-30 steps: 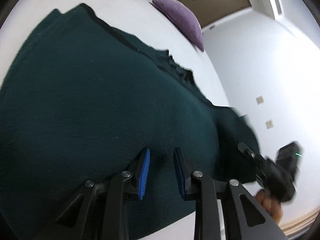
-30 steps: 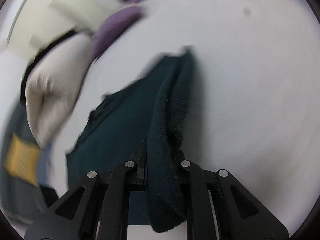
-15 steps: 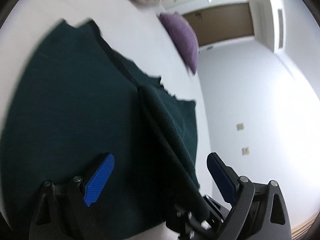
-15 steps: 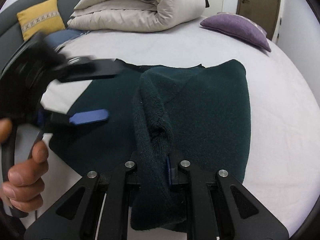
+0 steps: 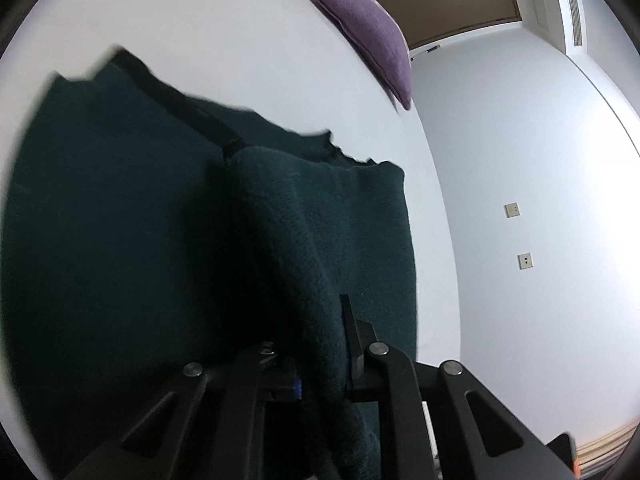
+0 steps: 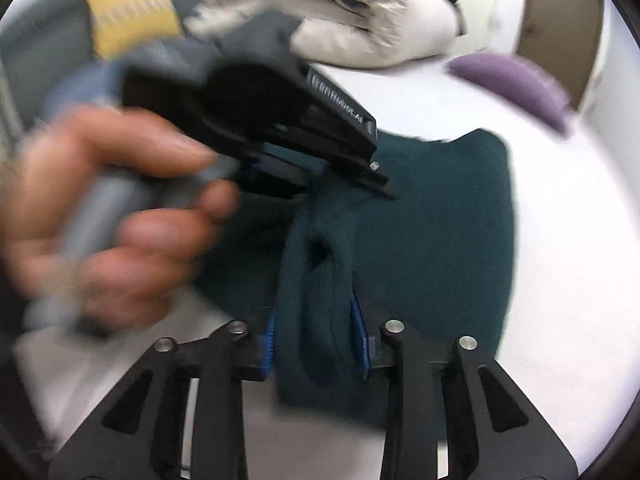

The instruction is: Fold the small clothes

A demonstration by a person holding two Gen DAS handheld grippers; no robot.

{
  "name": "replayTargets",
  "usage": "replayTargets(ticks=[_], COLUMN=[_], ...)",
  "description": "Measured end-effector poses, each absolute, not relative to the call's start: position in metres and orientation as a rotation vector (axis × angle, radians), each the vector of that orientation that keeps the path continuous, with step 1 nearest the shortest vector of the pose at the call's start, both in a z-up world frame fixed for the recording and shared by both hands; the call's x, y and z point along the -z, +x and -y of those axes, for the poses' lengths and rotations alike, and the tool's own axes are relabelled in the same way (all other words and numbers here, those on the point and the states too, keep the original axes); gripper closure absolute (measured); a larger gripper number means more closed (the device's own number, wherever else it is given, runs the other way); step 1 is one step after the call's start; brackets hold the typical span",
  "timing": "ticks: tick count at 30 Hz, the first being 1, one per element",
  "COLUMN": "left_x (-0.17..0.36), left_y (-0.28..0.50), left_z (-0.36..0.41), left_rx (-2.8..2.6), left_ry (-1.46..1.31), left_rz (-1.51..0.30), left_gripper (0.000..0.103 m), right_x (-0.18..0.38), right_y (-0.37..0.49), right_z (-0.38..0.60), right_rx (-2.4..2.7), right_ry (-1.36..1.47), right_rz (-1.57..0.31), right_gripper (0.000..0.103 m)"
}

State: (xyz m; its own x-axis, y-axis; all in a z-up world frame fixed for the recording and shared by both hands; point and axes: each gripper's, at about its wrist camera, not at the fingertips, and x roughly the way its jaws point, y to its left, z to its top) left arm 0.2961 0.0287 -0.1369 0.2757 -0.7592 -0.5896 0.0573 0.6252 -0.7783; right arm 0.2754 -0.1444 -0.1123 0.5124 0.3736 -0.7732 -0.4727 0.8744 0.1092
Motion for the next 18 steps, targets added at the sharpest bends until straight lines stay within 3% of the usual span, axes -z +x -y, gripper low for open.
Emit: replayTargets(ticks=[2, 3, 6, 9, 18], left_x=[0.133, 0.131, 0.125, 0.126, 0.151], left_y=[0.3, 0.301, 0.304, 0.308, 0.323], left_z=[-0.048, -0.059, -0.085, -0.104, -0.126], left_rx=[0.602, 0.591, 0.574, 0.563, 0.569], left_ry=[-0.707, -0.697, -0.656, -0.621, -0.64], left_rz=[-1.17, -1.168, -1.172, -1.182, -1.192], left_gripper=[0.089, 0.089, 0.089, 0.089, 0.089], right_x=[0.093, 0.081, 0.061, 0.068, 0.126], right_y=[0.26, 0.253, 0.251, 0.271, 0.31], right_z=[0.165, 0.178, 0.213, 0.228, 0.151], right_rx=[-0.612, -0.631, -0.613, -0.49, -0.53], right_ry=[0.014, 0.065, 0.188, 0.208, 0.105], right_rz=[-0.856, -0.809, -0.719, -0.746, -0.886], right_gripper=[0.046, 0.044, 0.044, 0.043, 0.044])
